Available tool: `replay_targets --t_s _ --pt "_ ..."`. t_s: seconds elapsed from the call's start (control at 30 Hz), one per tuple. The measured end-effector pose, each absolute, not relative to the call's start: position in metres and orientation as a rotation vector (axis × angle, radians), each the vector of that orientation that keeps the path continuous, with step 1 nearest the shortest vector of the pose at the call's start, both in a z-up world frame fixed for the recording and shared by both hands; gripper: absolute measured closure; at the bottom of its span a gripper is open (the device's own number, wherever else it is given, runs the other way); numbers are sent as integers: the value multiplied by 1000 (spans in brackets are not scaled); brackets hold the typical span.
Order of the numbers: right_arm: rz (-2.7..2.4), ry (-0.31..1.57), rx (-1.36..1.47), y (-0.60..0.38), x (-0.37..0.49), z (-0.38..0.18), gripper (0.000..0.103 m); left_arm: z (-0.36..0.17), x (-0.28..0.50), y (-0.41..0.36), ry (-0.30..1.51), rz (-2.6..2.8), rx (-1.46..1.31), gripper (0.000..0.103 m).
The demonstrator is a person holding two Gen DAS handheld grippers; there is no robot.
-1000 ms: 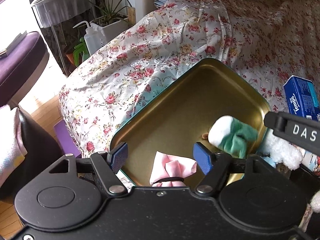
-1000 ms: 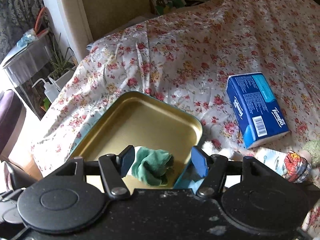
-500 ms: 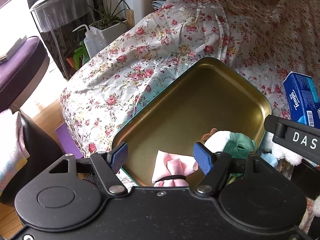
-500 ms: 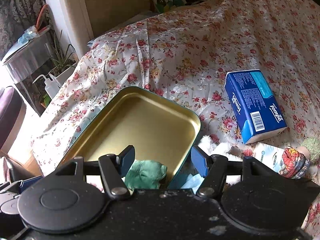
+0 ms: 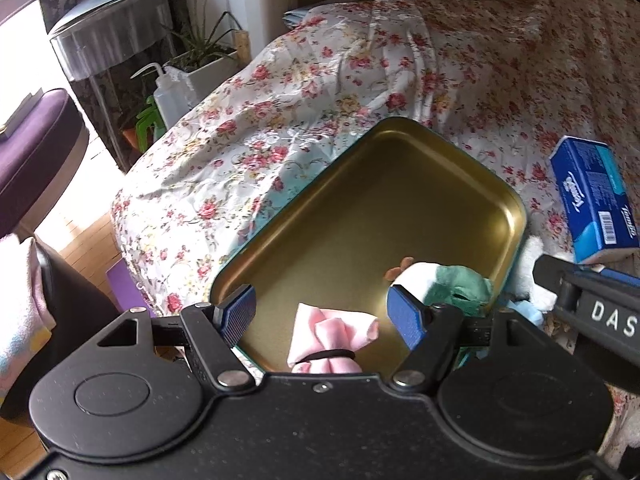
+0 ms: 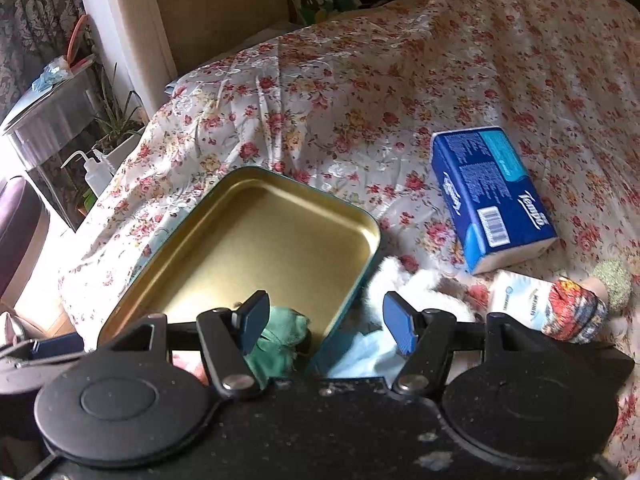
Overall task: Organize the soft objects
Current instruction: 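Grasp the striped knit sock with the left tool while the right tool grasps the green knit ball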
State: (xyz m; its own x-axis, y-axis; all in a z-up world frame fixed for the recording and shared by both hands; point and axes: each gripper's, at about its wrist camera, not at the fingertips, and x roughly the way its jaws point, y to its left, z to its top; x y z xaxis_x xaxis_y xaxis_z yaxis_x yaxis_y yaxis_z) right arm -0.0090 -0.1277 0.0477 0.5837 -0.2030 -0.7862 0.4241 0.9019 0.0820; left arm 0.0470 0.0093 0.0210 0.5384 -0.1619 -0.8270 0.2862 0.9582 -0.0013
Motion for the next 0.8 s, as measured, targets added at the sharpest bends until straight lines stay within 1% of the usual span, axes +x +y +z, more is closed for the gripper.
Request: replay_targets --t_s 0.2,0.4,0.43,0.5,0.8 --pt "-418 855 264 -152 -37 45 38 24 33 -11 912 -317 200 34" --pt "-539 813 267 -201 -73 42 37 24 16 -42 879 -413 238 33" --pt "-568 805 271 -211 -79 42 36 25 13 -48 873 -430 243 31" --pt "-617 794 295 -231 -90 42 36 26 8 -59 858 -466 252 29" --pt "-855 757 449 -330 -118 37 36 26 -16 -101 773 -579 302 28"
